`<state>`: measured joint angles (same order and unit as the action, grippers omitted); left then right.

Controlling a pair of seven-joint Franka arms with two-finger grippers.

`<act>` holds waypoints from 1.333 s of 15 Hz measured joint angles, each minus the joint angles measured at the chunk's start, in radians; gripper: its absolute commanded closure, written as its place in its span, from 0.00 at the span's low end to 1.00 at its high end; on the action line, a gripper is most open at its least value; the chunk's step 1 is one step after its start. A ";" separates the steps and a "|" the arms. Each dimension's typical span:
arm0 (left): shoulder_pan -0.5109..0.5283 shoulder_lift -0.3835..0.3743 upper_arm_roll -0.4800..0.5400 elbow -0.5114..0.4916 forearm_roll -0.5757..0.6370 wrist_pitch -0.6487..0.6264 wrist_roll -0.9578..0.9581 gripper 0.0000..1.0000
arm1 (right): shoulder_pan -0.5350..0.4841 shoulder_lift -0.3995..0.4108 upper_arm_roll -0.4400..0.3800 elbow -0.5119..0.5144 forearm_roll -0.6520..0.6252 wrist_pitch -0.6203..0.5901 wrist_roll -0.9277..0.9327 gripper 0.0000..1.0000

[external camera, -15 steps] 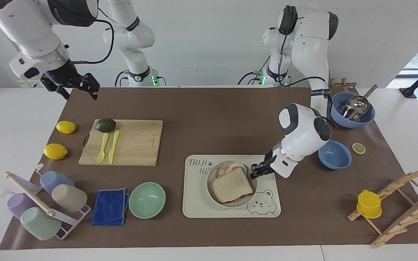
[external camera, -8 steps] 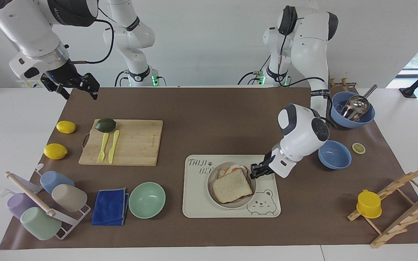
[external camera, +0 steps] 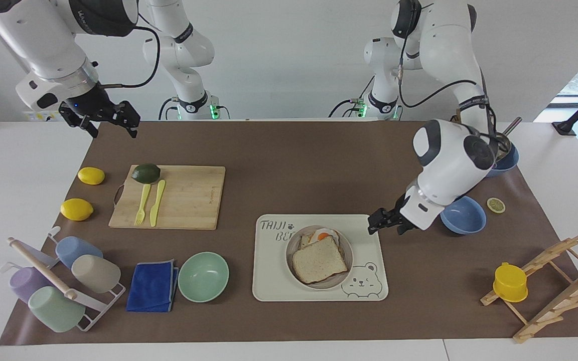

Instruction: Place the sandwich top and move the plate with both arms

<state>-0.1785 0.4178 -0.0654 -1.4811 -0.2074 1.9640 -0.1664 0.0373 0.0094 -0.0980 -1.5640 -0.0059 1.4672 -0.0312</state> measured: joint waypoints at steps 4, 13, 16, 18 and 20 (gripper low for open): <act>0.007 -0.154 0.028 -0.001 0.097 -0.135 0.000 0.00 | 0.000 0.000 0.001 0.000 0.000 0.000 0.000 0.00; 0.010 -0.393 0.062 -0.034 0.159 -0.501 0.000 0.00 | 0.000 -0.001 0.001 0.000 0.000 0.000 0.000 0.00; 0.016 -0.434 0.058 -0.101 0.161 -0.526 0.000 0.00 | 0.000 -0.001 0.001 0.000 0.000 0.000 0.000 0.00; 0.019 -0.448 0.053 -0.143 0.161 -0.521 0.000 0.00 | 0.000 -0.001 0.001 0.000 0.000 0.000 0.000 0.00; 0.030 -0.451 0.043 -0.159 0.161 -0.511 0.001 0.00 | 0.000 -0.001 0.001 0.000 0.000 0.000 0.000 0.00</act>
<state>-0.1489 -0.0330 -0.0228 -1.6400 -0.0466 1.4527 -0.1651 0.0374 0.0089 -0.0966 -1.5638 -0.0059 1.4672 -0.0312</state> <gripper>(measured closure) 0.000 0.000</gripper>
